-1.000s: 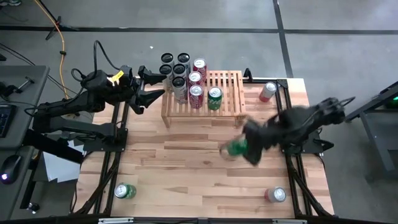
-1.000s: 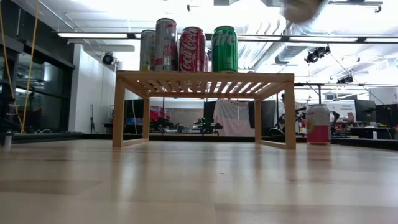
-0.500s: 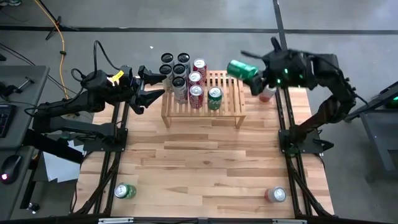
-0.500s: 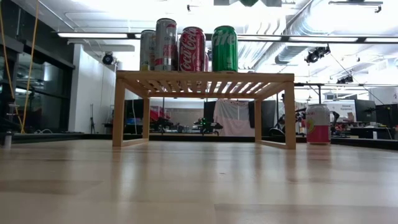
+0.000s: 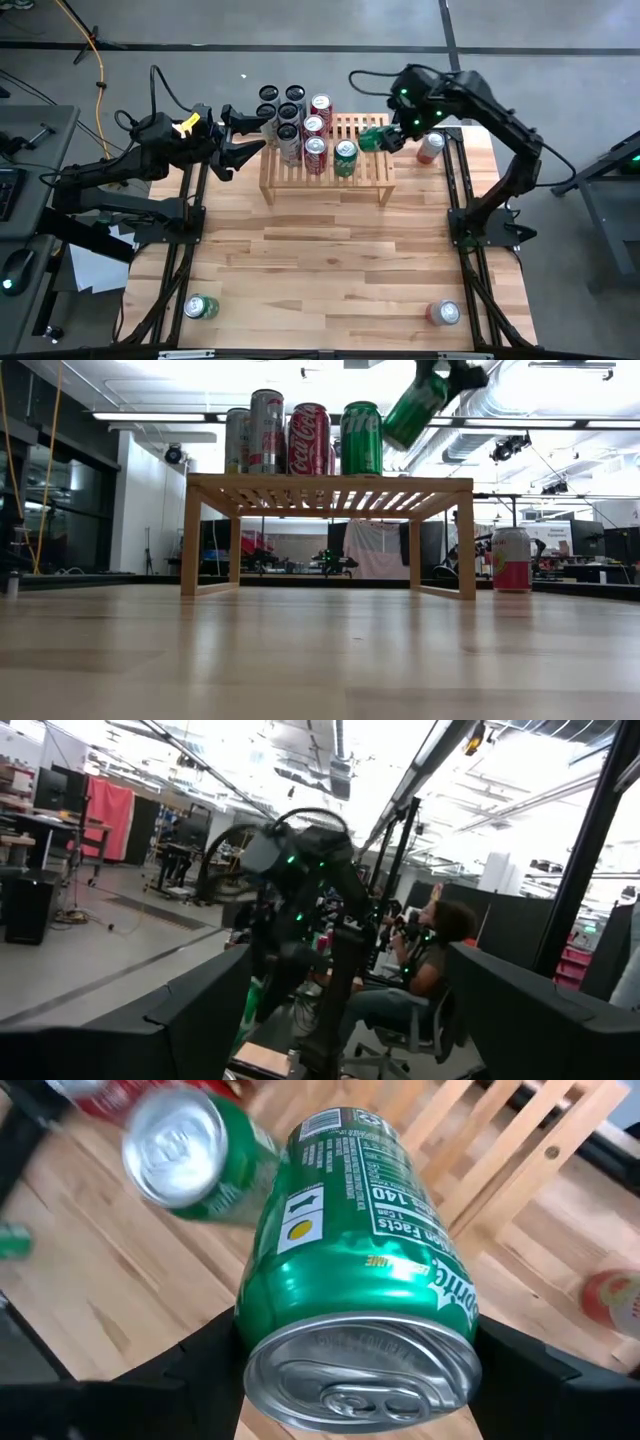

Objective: Place canned beverage on shelf
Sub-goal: Put the right green soda can on the shelf aligned with other green soda can

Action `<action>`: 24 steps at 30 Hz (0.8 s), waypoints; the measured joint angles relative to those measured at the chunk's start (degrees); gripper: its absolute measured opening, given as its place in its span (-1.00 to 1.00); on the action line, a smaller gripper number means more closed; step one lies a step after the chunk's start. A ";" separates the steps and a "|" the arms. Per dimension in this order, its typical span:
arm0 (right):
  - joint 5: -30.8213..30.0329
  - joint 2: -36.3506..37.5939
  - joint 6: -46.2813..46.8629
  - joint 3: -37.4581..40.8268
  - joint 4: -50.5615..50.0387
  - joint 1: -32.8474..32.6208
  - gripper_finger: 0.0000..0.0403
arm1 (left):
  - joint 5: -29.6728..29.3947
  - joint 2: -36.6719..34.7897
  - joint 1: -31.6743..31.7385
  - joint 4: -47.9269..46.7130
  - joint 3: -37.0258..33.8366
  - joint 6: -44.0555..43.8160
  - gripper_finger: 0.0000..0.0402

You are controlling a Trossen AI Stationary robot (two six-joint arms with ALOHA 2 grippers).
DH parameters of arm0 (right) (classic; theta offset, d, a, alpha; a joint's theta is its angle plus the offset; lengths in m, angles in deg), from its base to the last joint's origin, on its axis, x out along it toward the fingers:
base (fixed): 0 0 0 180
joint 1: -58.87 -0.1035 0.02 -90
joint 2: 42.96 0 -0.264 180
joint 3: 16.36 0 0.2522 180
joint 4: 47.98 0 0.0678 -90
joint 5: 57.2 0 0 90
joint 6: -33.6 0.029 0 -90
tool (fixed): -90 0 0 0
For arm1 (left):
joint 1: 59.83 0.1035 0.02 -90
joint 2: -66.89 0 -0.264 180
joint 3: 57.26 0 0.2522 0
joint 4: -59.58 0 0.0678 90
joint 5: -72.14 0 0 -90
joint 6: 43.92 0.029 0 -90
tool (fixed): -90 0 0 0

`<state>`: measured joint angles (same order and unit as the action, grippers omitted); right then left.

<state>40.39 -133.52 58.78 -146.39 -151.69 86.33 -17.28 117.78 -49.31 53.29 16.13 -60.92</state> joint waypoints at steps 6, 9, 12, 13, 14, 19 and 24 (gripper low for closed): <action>1.17 0.23 -4.05 1.53 -0.09 -0.13 0.39 | 0.00 0.02 -0.04 -0.25 0.00 -0.88 0.61; 0.50 2.27 -4.74 -0.30 0.16 -0.19 0.39 | -1.58 1.03 -0.04 -0.24 0.00 -0.89 0.61; 0.01 4.90 -5.87 -1.02 -0.13 -0.39 0.39 | -2.66 4.22 -0.04 -1.16 0.63 -0.90 0.61; -0.16 5.65 -5.99 -1.03 -0.17 -0.78 0.39 | -2.56 5.96 -0.04 -2.42 1.71 -0.65 0.61; -0.28 6.29 -5.96 -1.03 -0.15 -1.35 0.39 | -1.98 7.96 -0.02 -4.83 3.29 -0.16 0.61; 0.20 7.69 -5.59 -1.03 -0.13 -6.46 0.39 | 3.37 20.62 -0.04 -21.61 16.59 7.87 0.61; 1.59 6.39 -5.35 -1.03 0.53 -13.18 0.39 | 4.90 32.56 -0.06 -37.77 30.78 16.46 0.61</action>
<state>41.99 -127.14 53.43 -147.42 -151.17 73.16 -12.39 150.34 -49.37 15.52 46.91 -44.46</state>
